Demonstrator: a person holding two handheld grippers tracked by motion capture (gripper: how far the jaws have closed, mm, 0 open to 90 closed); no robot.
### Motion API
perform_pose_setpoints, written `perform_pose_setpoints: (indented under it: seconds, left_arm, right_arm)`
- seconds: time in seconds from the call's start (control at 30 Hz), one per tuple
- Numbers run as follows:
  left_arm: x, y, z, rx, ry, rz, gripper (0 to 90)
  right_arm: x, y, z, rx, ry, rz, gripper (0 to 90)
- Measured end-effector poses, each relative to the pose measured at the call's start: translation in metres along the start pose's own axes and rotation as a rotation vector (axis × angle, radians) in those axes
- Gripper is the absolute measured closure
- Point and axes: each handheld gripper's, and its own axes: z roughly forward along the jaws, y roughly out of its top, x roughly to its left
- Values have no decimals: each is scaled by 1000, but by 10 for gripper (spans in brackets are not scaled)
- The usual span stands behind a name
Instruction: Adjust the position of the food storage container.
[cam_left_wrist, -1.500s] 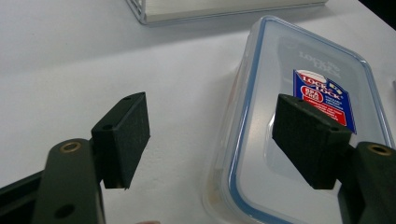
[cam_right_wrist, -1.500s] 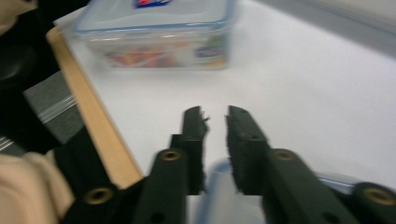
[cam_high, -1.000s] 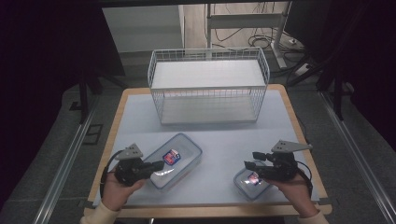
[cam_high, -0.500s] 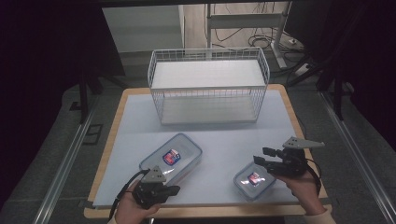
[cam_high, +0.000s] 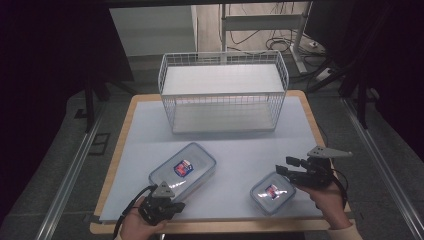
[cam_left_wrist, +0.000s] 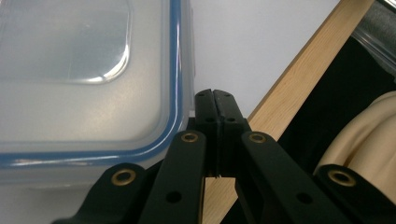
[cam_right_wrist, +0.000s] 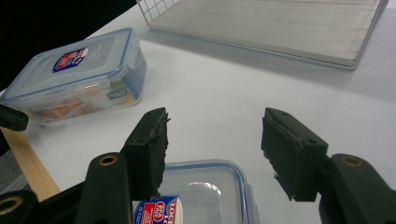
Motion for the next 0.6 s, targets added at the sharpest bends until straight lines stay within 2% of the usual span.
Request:
perform_pose_setpoints:
  seconds: [0.1, 0.17, 0.2, 0.23, 0.33, 0.4, 0.43, 0.5, 0.53, 0.6]
  left_arm:
    - [4, -1, -1, 0, 12, -10, 897]
    - [12, -3, -4, -3, 18, -25, 897]
    - [18, -5, -6, -17, 28, -49, 897]
    - [18, -5, -6, -17, 28, -49, 898]
    - [35, -7, -11, -40, 23, -75, 898]
    - [49, -9, -12, -37, 54, -98, 898]
    - [49, -9, -12, -37, 54, -98, 898]
    - [59, -11, -14, -57, 40, -131, 898]
    - [65, -12, -15, -62, 56, -136, 898]
    - [68, -12, -16, -64, 67, -142, 898]
  right_arm:
    - [0, 0, 0, 0, 0, 1, 406]
    - [0, 0, 0, 1, 0, 1, 407]
    - [-1, -1, 0, 1, 0, 0, 407]
    - [-1, -1, 0, 1, 0, 0, 407]
    - [0, -1, 1, 6, 0, 3, 406]
    - [0, -1, 2, 13, 2, 3, 407]
    - [0, -1, 2, 13, 2, 3, 407]
    - [0, -2, 3, 13, 4, 1, 406]
    - [0, -2, 4, 17, 5, 0, 406]
    - [-1, -2, 4, 17, 5, -1, 407]
